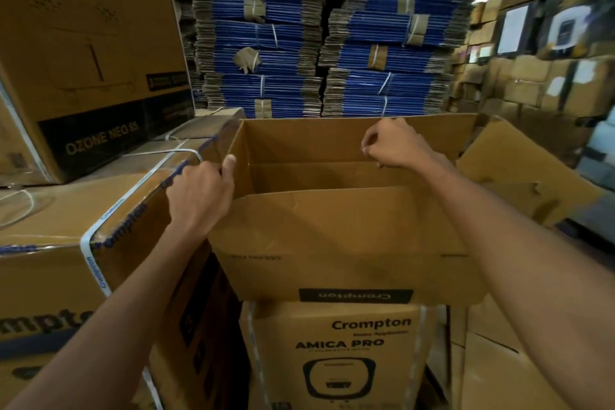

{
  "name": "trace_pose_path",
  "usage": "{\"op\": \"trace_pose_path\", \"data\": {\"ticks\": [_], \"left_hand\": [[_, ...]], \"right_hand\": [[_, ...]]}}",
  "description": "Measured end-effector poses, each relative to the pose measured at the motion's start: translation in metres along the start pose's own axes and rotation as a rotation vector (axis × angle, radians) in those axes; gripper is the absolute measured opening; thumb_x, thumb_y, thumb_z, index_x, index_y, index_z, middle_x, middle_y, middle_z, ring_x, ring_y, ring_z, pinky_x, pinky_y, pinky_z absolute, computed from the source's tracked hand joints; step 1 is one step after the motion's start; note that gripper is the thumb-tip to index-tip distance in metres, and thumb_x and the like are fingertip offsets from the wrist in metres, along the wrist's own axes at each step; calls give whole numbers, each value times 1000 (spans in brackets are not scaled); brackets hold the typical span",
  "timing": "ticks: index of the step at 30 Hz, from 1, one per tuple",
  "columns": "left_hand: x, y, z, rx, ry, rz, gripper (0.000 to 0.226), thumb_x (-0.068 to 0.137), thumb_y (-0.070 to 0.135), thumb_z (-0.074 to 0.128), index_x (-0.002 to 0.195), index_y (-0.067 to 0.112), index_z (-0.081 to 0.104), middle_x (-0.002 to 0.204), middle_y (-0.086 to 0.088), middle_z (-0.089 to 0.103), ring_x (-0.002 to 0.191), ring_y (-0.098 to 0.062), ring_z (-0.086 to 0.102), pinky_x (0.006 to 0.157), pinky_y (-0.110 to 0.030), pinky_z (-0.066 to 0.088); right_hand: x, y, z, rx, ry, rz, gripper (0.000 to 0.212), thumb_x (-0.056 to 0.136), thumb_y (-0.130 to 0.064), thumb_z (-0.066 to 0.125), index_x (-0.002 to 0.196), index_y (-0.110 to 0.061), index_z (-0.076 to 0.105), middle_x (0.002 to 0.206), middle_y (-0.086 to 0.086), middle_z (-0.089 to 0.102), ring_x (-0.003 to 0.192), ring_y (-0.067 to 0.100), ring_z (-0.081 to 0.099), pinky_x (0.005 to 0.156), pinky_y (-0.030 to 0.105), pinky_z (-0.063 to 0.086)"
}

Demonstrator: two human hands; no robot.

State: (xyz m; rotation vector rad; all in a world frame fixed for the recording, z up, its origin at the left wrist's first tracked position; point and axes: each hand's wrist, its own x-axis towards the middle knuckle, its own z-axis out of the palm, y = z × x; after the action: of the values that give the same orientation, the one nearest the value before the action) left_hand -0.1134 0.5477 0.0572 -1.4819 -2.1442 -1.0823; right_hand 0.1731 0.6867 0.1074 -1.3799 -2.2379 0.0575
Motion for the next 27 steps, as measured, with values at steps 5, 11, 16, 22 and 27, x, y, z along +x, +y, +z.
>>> {"op": "trace_pose_path", "data": {"ticks": [5, 11, 16, 22, 27], "left_hand": [[-6, -20, 19, -266, -18, 1, 52, 107, 49, 37, 94, 10, 69, 83, -12, 67, 73, -32, 66, 63, -33, 50], [-46, -30, 56, -589, 19, 94, 75, 97, 39, 62, 159, 24, 21, 168, -7, 6, 151, -16, 10, 118, -42, 21], [-77, -26, 78, -842, 50, -82, 102, 92, 37, 72, 160, 40, -3, 171, 3, -4, 156, -17, 9, 123, -47, 19], [-105, -53, 104, -945, -104, -385, 109, 86, 37, 79, 160, 42, -1, 167, 12, 21, 150, -15, 29, 118, -49, 31], [-127, -81, 135, -924, -361, -625, 105, 78, 28, 86, 160, 31, 20, 157, -1, 42, 141, -27, 43, 113, -55, 39]], "right_hand": [[-48, 18, -11, 177, 310, -14, 13, 97, -21, 65, 95, -28, 76, 87, -12, 70, 79, 9, 68, 79, 38, 60], [-126, 40, 18, 334, 460, 42, 25, 98, -14, 64, 121, -21, 70, 111, -15, 64, 102, 1, 59, 87, 10, 43], [-163, 72, 71, 478, 543, 221, 30, 98, -11, 63, 126, -21, 67, 119, -11, 65, 105, 3, 60, 87, 9, 45], [-200, 128, 119, 717, 752, 810, 53, 92, -17, 73, 138, -20, 47, 139, -4, 49, 126, 18, 49, 99, 28, 47], [-209, 170, 139, 872, 344, 856, 81, 87, -30, 80, 152, -16, 35, 148, 4, 50, 133, 26, 50, 109, 43, 43]]}}
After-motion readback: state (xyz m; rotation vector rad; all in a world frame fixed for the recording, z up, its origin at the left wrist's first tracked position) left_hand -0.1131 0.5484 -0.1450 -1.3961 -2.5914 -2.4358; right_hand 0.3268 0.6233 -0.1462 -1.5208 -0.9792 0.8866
